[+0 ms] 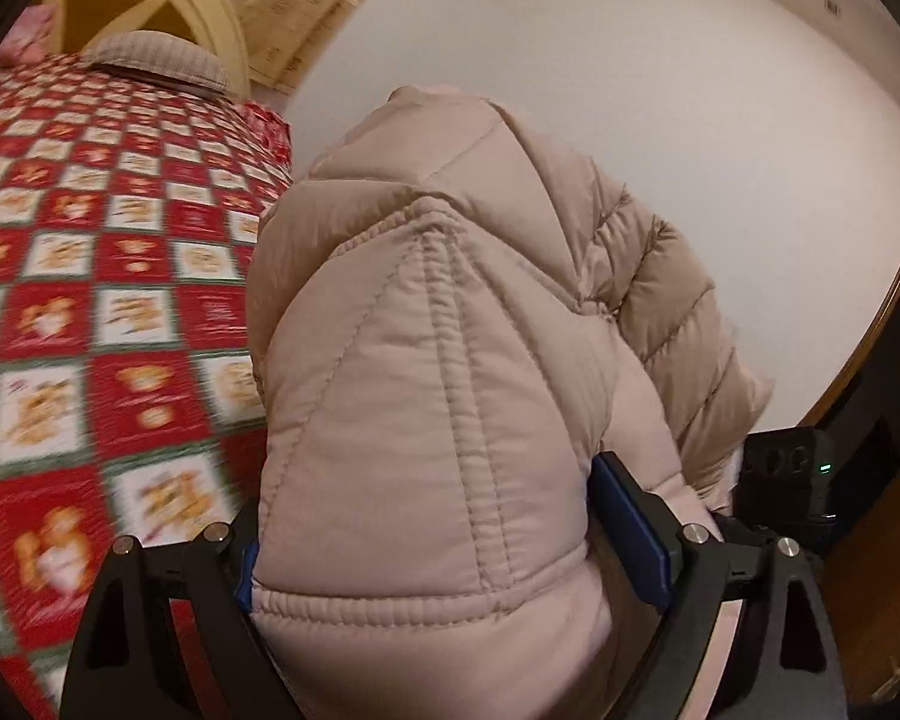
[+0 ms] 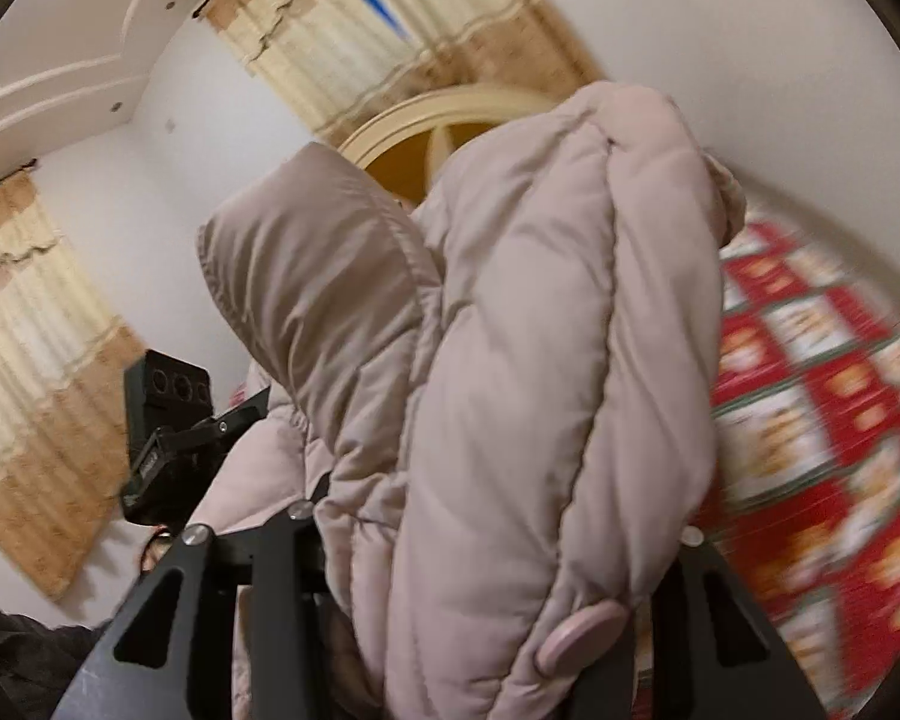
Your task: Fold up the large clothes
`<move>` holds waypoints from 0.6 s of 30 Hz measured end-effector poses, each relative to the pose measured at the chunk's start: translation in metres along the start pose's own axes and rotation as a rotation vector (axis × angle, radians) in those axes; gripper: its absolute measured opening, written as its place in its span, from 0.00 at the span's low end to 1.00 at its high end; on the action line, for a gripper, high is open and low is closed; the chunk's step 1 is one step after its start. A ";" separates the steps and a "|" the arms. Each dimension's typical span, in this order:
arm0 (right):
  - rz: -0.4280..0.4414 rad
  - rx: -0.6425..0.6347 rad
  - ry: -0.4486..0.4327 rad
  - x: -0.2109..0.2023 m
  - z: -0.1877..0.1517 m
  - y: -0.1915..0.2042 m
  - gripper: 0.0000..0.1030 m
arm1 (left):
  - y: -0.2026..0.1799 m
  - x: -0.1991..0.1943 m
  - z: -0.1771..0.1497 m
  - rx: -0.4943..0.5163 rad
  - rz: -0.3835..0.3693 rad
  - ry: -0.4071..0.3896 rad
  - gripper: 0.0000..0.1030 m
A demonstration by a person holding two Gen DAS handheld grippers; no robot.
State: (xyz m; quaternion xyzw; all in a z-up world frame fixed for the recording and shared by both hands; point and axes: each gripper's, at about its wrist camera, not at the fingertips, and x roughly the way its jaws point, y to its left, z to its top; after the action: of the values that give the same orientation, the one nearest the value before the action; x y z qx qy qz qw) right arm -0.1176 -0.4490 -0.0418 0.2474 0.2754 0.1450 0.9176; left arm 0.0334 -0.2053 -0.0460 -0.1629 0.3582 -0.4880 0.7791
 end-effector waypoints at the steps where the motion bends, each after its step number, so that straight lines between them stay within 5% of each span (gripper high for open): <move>1: -0.021 0.002 -0.009 -0.003 0.004 -0.009 0.44 | -0.002 0.017 0.004 0.015 0.020 0.014 0.87; 9: -0.205 0.085 0.041 0.039 0.007 -0.118 0.44 | 0.001 0.124 0.003 0.136 0.346 0.131 0.88; 18: 0.004 0.382 0.085 0.080 -0.003 -0.199 0.55 | 0.013 0.156 -0.003 0.188 0.535 0.144 0.97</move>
State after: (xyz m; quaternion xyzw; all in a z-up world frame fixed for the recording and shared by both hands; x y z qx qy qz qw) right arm -0.0288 -0.5821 -0.1851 0.4111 0.3356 0.1023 0.8414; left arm 0.0810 -0.3354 -0.1183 0.0451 0.3959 -0.3065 0.8644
